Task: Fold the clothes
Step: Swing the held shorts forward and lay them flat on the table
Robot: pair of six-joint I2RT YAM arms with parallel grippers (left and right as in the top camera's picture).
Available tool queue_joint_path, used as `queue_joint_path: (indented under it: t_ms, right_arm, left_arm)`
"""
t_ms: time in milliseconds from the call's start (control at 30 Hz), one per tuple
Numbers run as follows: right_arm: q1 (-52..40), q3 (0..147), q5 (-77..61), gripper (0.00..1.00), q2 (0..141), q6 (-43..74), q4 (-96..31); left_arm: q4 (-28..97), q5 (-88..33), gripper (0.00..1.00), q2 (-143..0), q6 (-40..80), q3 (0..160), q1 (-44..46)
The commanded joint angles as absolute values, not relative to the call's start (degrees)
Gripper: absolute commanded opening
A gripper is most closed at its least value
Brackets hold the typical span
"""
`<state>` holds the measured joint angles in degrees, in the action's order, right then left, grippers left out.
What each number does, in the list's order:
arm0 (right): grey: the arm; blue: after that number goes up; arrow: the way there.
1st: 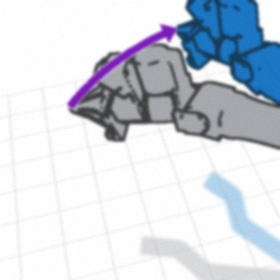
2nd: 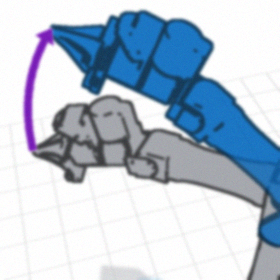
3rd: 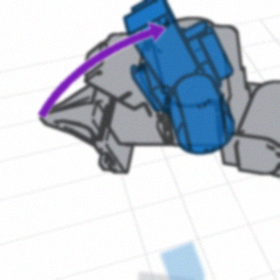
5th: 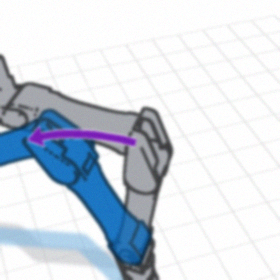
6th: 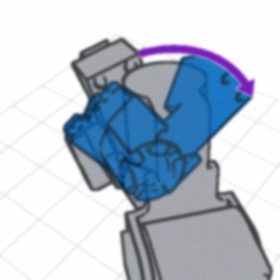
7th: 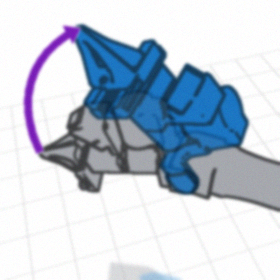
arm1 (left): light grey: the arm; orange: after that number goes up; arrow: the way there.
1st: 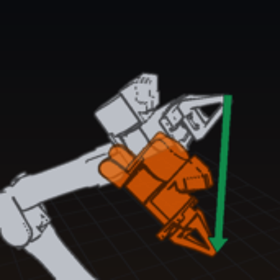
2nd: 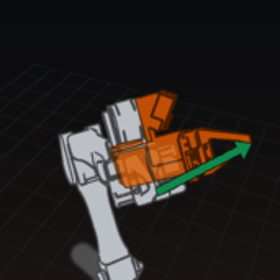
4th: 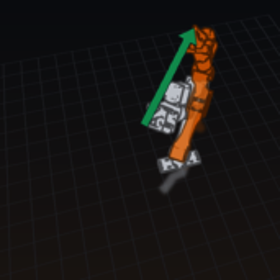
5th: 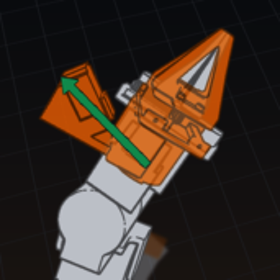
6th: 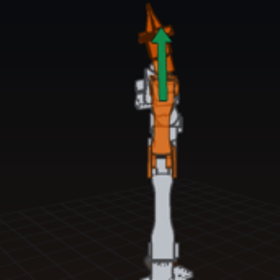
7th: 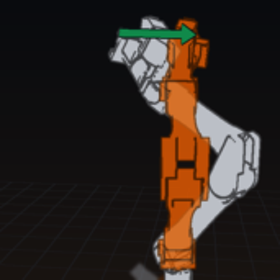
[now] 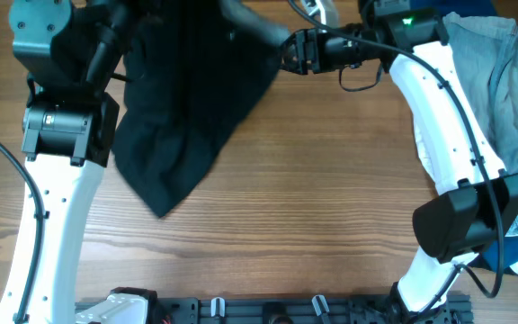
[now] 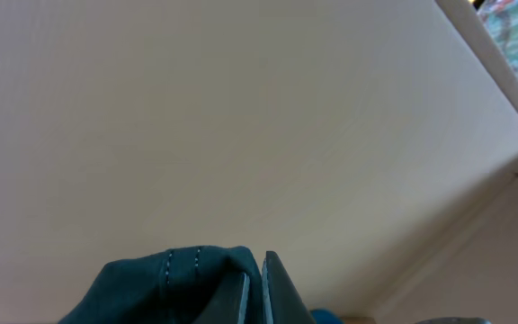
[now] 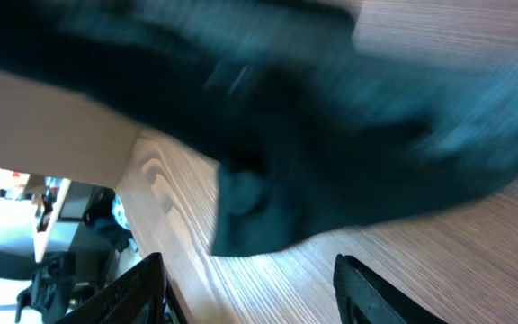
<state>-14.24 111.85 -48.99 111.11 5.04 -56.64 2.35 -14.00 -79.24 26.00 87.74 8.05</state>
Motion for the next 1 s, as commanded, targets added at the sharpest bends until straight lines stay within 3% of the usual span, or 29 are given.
queue_joint_path:
  t_ms: [0, 300, 667, 833, 900, 967]
  right_arm:
    - [-14.20, 111.87, -42.09, 0.63, 111.24, 9.58, -54.17]
    - [-13.74, 111.72, -29.61, 0.68, 118.39, 15.16, -47.16]
    - [-11.14, 111.72, -28.49, 0.72, 130.28, 16.67, -41.21]
    - [-11.66, 111.72, -34.57, 0.72, 134.63, 19.07, -35.11]
    - [-12.40, 111.72, -34.98, 0.67, 135.20, 20.38, -34.46]
    - [-13.34, 111.72, -35.00, 0.40, 135.24, 20.36, -34.35]
  left_arm:
    - [3.44, -13.72, 0.04, -78.87, 25.89, 88.95, 8.91]
    - [6.85, -15.59, 0.04, -78.87, 25.89, 88.95, 9.17]
    - [7.99, -15.59, 0.04, -78.87, 25.91, 88.95, 9.17]
    - [8.69, -15.59, 0.04, -78.87, 25.93, 88.95, 9.17]
    - [8.64, -15.59, 0.04, -78.87, 25.96, 88.95, 9.17]
    - [8.67, -15.59, 0.04, -78.87, 25.93, 88.95, 9.17]
